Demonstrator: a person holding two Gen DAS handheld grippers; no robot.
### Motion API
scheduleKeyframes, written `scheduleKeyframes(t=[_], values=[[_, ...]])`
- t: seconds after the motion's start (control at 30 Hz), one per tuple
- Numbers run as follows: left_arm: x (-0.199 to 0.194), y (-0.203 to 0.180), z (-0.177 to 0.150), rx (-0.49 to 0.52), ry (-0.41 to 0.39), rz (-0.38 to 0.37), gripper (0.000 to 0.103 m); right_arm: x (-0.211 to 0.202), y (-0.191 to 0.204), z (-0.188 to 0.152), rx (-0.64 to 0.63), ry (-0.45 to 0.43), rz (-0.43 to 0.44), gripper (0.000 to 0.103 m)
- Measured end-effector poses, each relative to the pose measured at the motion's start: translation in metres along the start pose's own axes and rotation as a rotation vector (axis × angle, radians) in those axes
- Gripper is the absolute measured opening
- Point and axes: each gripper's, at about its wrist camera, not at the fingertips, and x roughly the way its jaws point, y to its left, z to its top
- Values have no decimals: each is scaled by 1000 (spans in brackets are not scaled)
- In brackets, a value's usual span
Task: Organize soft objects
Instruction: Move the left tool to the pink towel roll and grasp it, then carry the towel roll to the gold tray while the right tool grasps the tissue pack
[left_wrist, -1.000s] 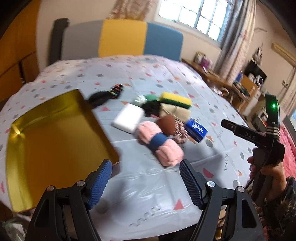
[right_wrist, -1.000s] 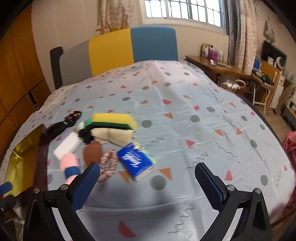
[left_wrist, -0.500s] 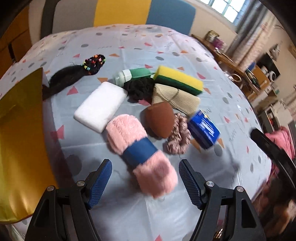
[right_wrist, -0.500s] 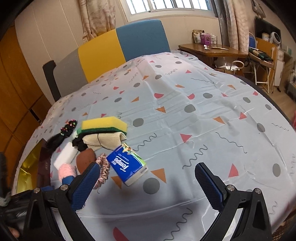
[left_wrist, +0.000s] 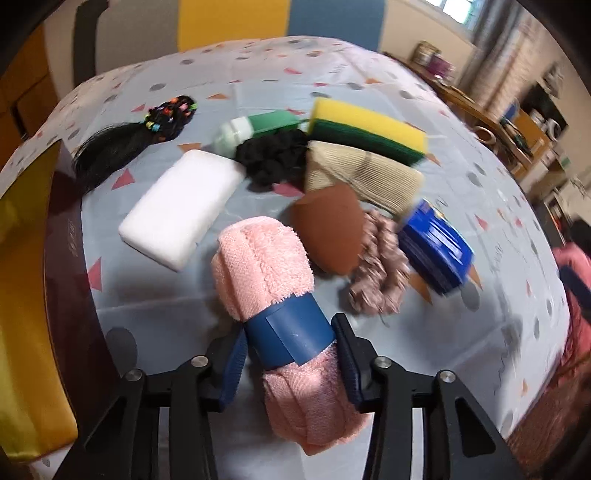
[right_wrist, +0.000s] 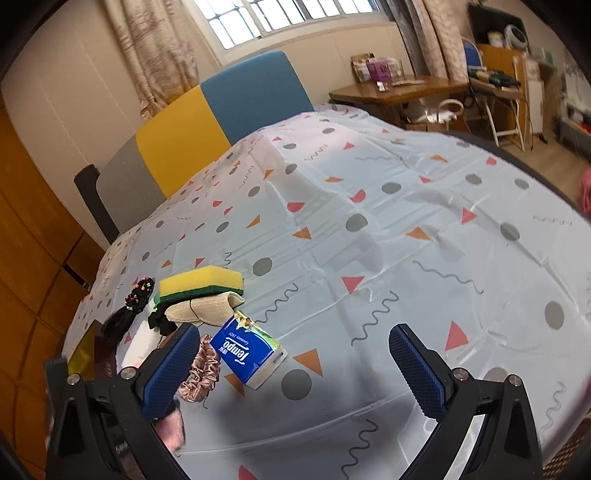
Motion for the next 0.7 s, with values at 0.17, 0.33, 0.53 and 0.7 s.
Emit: scheduleKeyframes(t=[0.17,0.33,0.53,0.7], values=[[-15,3,-33,51,-3,-62,44,8,0,-4,3,60,12,103],[-18,14,-48,62,-24,-104,44,18,7,-12,-41,125,22,102],[-16,5,-50,91,-36,-78,45,38,33,-14,-164,214,16,98],[-14,5,-50,81,-49,-84,46,75,77,-17,-431,316,-5,98]])
